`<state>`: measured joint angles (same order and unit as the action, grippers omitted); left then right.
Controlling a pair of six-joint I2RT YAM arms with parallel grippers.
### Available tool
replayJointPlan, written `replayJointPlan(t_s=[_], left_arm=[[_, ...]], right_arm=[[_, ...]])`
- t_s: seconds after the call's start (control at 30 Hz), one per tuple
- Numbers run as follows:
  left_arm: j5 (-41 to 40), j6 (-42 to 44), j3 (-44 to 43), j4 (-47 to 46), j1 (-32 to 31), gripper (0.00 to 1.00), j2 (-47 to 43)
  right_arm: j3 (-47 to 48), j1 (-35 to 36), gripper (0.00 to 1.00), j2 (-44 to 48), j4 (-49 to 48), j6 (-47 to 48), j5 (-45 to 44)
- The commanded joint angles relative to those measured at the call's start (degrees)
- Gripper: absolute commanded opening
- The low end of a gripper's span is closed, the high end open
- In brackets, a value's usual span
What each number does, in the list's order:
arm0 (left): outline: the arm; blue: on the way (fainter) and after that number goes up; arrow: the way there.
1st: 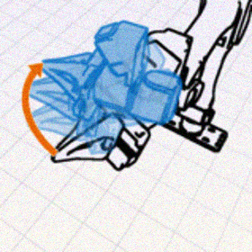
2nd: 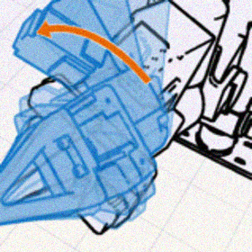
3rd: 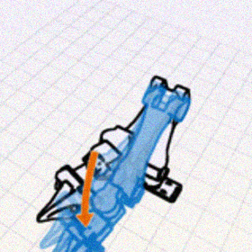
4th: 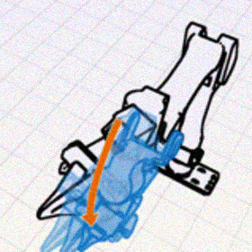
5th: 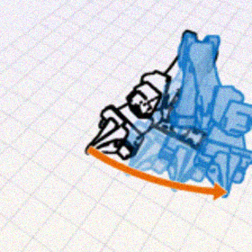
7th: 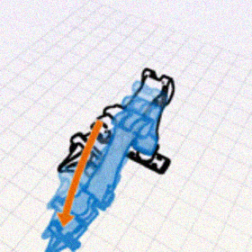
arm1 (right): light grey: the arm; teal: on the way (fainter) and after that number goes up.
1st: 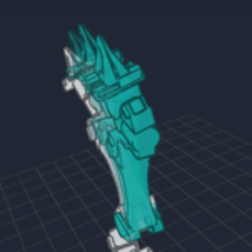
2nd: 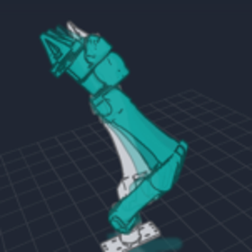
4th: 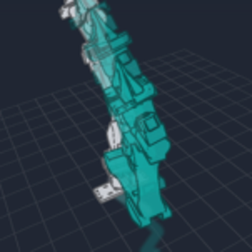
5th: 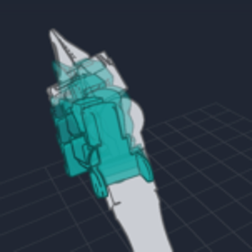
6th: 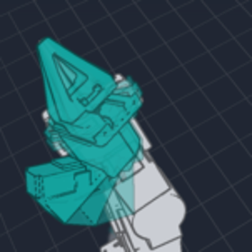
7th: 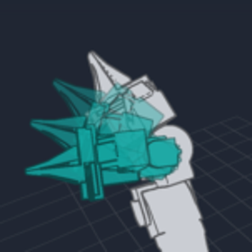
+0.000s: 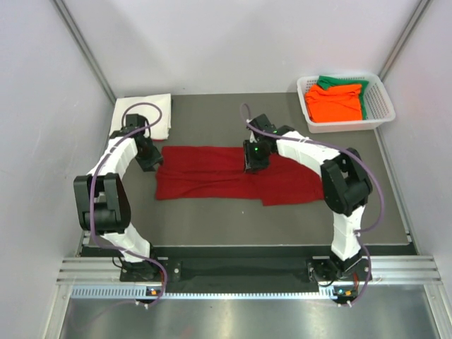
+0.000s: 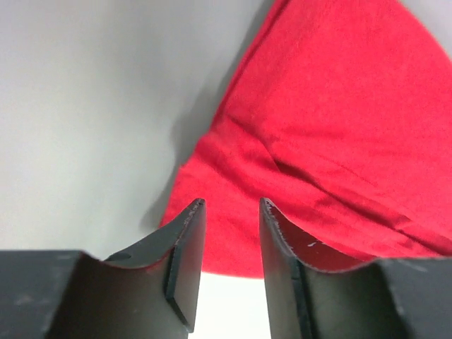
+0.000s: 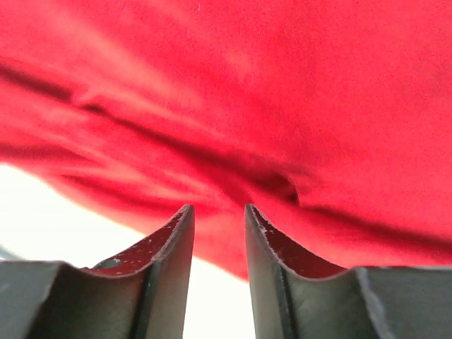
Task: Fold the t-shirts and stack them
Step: Fold the tshirt
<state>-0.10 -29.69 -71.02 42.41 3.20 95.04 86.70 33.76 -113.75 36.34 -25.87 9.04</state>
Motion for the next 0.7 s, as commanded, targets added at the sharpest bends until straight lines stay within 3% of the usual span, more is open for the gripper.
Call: replayJointPlan(t_s=[0.0, 0.3, 0.67], left_arm=[[1.77, 4.02, -3.85, -1.55, 0.93, 0.40, 2.76], [2.12, 6.93, -7.20, -1.37, 0.84, 0.35, 9.80], [2.38, 5.96, -5.09, -3.30, 0.93, 0.37, 11.74]], right_arm=[[-1.96, -4.82, 0.36, 9.42, 1.45, 0.56, 3.53], [-14.61, -17.48, 0.37, 21.72, 2.42, 3.28, 5.02], [-23.67, -23.56, 0.37, 29.63, 2.33, 3.46, 6.43]])
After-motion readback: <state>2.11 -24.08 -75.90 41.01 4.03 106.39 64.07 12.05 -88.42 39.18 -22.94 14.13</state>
